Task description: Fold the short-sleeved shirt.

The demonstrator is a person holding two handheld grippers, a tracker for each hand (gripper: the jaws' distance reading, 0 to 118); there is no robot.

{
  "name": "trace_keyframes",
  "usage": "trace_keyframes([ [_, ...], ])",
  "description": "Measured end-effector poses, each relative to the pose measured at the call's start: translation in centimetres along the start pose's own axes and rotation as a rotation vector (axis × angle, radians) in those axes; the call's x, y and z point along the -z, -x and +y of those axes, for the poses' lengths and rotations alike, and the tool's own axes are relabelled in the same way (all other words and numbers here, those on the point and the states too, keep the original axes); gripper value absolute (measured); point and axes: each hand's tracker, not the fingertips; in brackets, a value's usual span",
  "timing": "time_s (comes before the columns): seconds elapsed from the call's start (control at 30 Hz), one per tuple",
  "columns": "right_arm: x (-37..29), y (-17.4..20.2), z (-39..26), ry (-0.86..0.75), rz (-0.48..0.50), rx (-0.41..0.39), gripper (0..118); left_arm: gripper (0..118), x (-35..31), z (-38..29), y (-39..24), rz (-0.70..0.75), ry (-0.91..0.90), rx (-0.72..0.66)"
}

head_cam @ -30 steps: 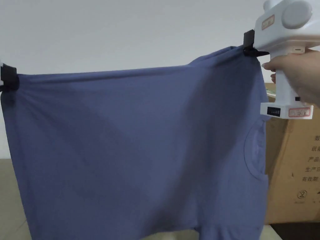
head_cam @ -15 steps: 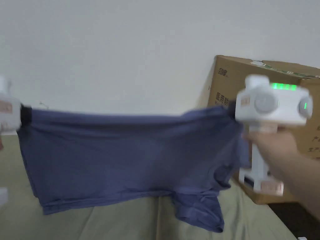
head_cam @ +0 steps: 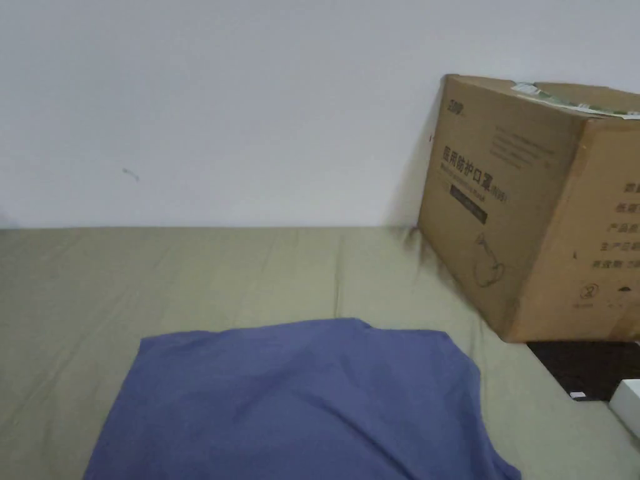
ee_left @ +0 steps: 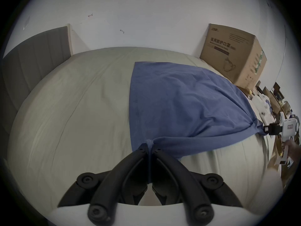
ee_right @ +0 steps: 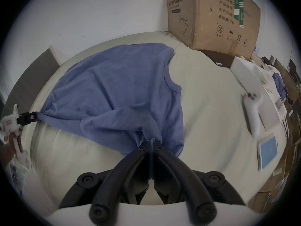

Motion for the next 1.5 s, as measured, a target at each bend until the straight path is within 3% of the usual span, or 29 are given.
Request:
trace_keyframes([
  [0.23,-6.0,-2.0,-7.6,0.011,0.059,0.022,3,2,-7.9,-7.6,1.2,-0.038,0.024,0.054],
  [0.43,-7.0,-2.1,-8.8,0.04,0.035,0.015,3,2,-10.3,-11.1,0.5,-0.054,0.026,0.061],
  [0.5,-6.5,-2.0,-8.8,0.057,0.028,0.031,9,4,-10.3,-11.3,0.3,-0.053,0.025,0.045],
  [0.53,-6.2,-2.0,-8.6,0.07,0.015,0.06,18,14,-10.3,-11.4,0.3,-0.033,0.022,0.042],
  [0.57,-6.0,-1.9,-8.6,0.062,-0.005,0.075,32,35,-10.3,-11.5,0.1,-0.005,0.027,0.033],
  [0.6,-6.2,-1.8,-8.7,0.036,-0.038,0.087,55,73,-10.4,-11.5,0.2,0.001,0.03,0.022],
  [0.63,-6.5,-1.8,-8.6,0.02,-0.061,0.11,79,100,-10.7,-11.4,0.3,0.003,0.028,-0.001],
  [0.67,-6.5,-1.8,-8.5,0.018,-0.069,0.145,103,115,-11.2,-11.2,0.2,-0.003,0.014,-0.027],
  [0.7,-7.0,-1.9,-8.4,0.007,-0.05,0.185,118,118,-12.3,-10.9,-0.4,-0.017,-0.026,-0.037],
  [0.8,-9.4,-1.7,-7.9,-0.117,0.055,0.288,117,118,-15.0,-9.6,-1.7,-0.058,-0.15,-0.081],
  [0.97,-14.8,2.1,-6.3,-0.371,0.089,0.242,115,118,-18.8,-8.4,-4.6,-0.078,-0.332,-0.105],
  [1.03,-17.0,4.2,-6.0,-0.507,0.106,0.215,101,115,-20.5,-8.3,-6.0,-0.095,-0.417,-0.107],
  [1.07,-18.1,5.2,-5.9,-0.56,0.119,0.192,87,109,-21.4,-8.3,-6.7,-0.115,-0.462,-0.109],
  [1.1,-19.0,6.1,-5.8,-0.599,0.122,0.169,56,86,-22.1,-8.5,-7.5,-0.117,-0.506,-0.107],
  [1.13,-19.7,7.0,-5.6,-0.639,0.121,0.142,30,54,-22.9,-8.5,-8.1,-0.114,-0.551,-0.097],
  [1.17,-20.2,7.7,-5.5,-0.671,0.11,0.11,9,13,-23.5,-8.3,-8.6,-0.109,-0.579,-0.09],
  [1.2,-20.7,8.3,-5.4,-0.692,0.097,0.084,3,0,-23.9,-8.0,-9.0,-0.088,-0.588,-0.078],
  [1.27,-21.5,9.1,-5.1,-0.705,0.117,0.05,0,0,-24.3,-7.2,-9.3,-0.031,-0.6,-0.063],
  [1.37,-22.2,9.4,-4.7,-0.694,0.174,0.052,0,0,-24.7,-5.0,-7.6,-0.13,-0.494,-0.108],
  [1.5,-21.9,9.8,-4.6,-0.635,0.168,-0.005,0,0,-21.6,-2.1,-5.5,-0.064,-0.036,-0.08],
])
